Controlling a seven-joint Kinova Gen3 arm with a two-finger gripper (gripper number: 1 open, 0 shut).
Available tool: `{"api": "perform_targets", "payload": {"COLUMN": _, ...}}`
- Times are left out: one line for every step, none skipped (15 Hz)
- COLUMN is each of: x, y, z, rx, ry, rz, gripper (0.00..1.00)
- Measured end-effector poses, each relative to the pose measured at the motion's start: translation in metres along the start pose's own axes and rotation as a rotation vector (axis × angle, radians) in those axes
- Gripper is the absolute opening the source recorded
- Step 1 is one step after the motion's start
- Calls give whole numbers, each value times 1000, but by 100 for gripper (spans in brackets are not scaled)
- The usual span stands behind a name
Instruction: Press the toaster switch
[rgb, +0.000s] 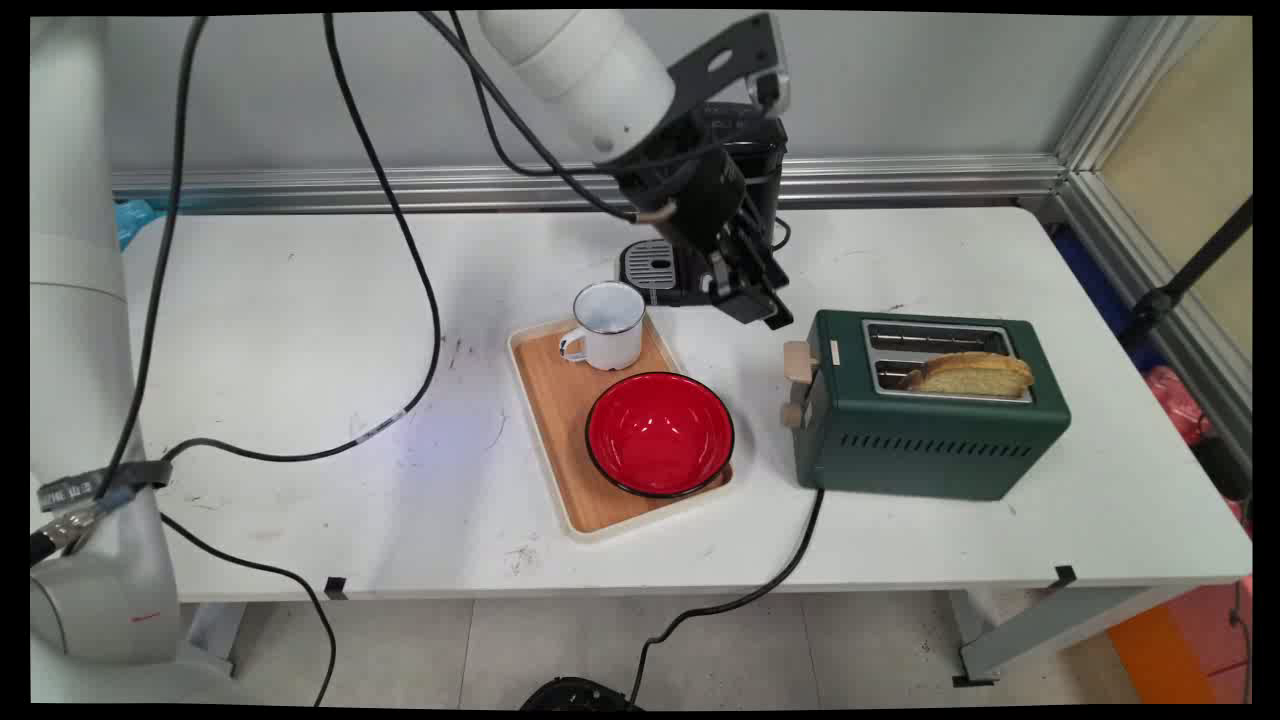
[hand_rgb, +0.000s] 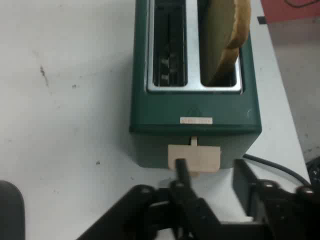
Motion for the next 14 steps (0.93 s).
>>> {"api": "perform_targets", "payload": {"x": -2, "y": 0, "z": 5, "rx": 1, "ry": -3, "rz": 2, "gripper": 0}}
{"api": "perform_targets", "payload": {"x": -4, "y": 1, "z": 9, "rx": 2, "ry": -7, "rz": 4, "gripper": 0}}
{"api": "perform_targets", "payload": {"x": -6, "y": 1, "z": 14, "rx": 3, "ry": -11, "rz": 5, "gripper": 0}}
{"api": "perform_targets", "payload": {"x": -8, "y": 1, "z": 20, "rx": 3, "ry": -15, "rz": 5, "gripper": 0}}
{"api": "perform_targets", "payload": {"x": -9, "y": 1, "z": 24, "rx": 4, "ry": -17, "rz": 4, "gripper": 0}}
{"api": "perform_targets", "payload": {"x": -10, "y": 2, "z": 30, "rx": 4, "ry": -20, "rz": 3, "gripper": 0}}
{"api": "perform_targets", "payload": {"x": -10, "y": 2, "z": 35, "rx": 4, "ry": -21, "rz": 2, "gripper": 0}}
{"api": "perform_targets", "payload": {"x": -11, "y": 2, "z": 40, "rx": 4, "ry": -23, "rz": 0, "gripper": 0}}
{"api": "perform_targets", "payload": {"x": -11, "y": 2, "z": 43, "rx": 3, "ry": -24, "rz": -1, "gripper": 0}}
{"api": "perform_targets", "payload": {"x": -11, "y": 2, "z": 47, "rx": 2, "ry": -26, "rz": -2, "gripper": 0}}
{"api": "perform_targets", "payload": {"x": -12, "y": 2, "z": 50, "rx": 2, "ry": -27, "rz": -3, "gripper": 0}}
{"api": "perform_targets", "payload": {"x": -12, "y": 2, "z": 54, "rx": 2, "ry": -29, "rz": -4, "gripper": 0}}
{"api": "perform_targets", "payload": {"x": -13, "y": 1, "z": 59, "rx": 2, "ry": -32, "rz": -6, "gripper": 0}}
{"api": "perform_targets", "payload": {"x": -13, "y": 1, "z": 64, "rx": 2, "ry": -34, "rz": -8, "gripper": 0}}
